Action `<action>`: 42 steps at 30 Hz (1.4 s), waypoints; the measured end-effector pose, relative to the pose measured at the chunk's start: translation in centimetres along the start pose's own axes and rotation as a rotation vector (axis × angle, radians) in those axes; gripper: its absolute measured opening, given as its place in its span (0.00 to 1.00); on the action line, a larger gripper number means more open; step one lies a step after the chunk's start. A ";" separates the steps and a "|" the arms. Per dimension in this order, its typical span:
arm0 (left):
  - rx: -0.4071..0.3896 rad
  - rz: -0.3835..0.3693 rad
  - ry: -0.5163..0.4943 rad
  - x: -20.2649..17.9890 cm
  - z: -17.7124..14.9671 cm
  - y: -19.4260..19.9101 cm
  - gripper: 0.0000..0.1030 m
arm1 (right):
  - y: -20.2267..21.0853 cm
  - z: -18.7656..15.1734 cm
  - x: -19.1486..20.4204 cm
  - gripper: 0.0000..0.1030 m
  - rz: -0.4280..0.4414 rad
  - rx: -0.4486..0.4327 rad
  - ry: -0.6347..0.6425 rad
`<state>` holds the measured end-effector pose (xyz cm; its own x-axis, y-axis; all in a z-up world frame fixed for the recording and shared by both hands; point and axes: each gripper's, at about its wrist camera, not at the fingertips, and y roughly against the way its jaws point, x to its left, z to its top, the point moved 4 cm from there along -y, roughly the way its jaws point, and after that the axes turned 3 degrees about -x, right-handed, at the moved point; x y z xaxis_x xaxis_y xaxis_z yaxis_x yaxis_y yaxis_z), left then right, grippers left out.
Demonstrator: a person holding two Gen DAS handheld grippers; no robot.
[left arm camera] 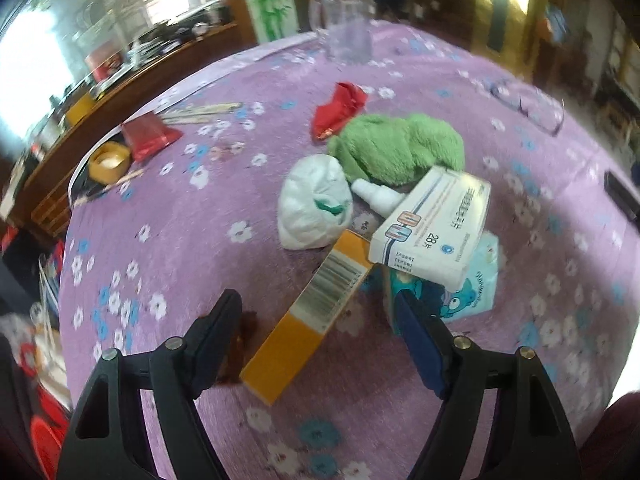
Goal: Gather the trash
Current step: 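Lower both tools toward the orange box and white medicine box, then grasp the orange box with the left tool while the right tool grasps the white medicine box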
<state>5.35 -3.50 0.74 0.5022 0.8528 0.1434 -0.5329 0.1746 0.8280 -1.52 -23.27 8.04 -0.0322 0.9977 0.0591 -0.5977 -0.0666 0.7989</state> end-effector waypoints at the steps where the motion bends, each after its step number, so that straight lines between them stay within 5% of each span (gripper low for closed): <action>1: 0.008 -0.001 -0.014 -0.1 0.0 -0.3 0.59 | 0.0 -0.1 -0.1 0.74 0.000 0.002 -0.003; 3: 0.044 -0.001 -0.022 -0.1 0.0 -1.3 0.38 | 0.0 -0.2 -0.2 0.74 0.002 0.005 -0.008; 6: 0.056 -0.010 0.007 0.2 -0.2 -2.0 0.30 | -0.2 -0.4 -0.5 0.74 0.010 0.016 -0.024; 14: 0.011 -0.015 0.142 0.3 -2.3 0.2 0.22 | -1.3 -0.3 -0.4 0.74 0.127 0.056 -0.091; 22: -0.056 -0.031 0.260 0.7 -5.5 4.4 0.21 | -6.5 1.3 0.5 0.74 0.426 0.186 -0.324; 32: -0.089 0.030 0.307 2.3 -8.1 8.1 0.21 | -14.0 2.1 2.3 0.69 0.537 0.294 -0.579; 34: -0.087 0.043 0.316 2.8 -8.5 8.5 0.21 | -14.8 2.3 2.4 0.63 0.539 0.295 -0.604; 38: -0.093 0.073 0.342 3.7 -9.4 9.5 0.21 | -15.8 2.9 2.7 0.34 0.525 0.288 -0.614; 42: -0.102 0.103 0.373 4.3 -10.0 10.1 0.21 | -14.3 4.2 3.1 0.18 0.491 0.211 -0.524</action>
<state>-4.63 6.86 4.33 0.1707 0.9853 0.0011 -0.6417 0.1103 0.7590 10.33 -19.30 -0.72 0.1616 0.7212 0.6736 -0.4444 -0.5563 0.7022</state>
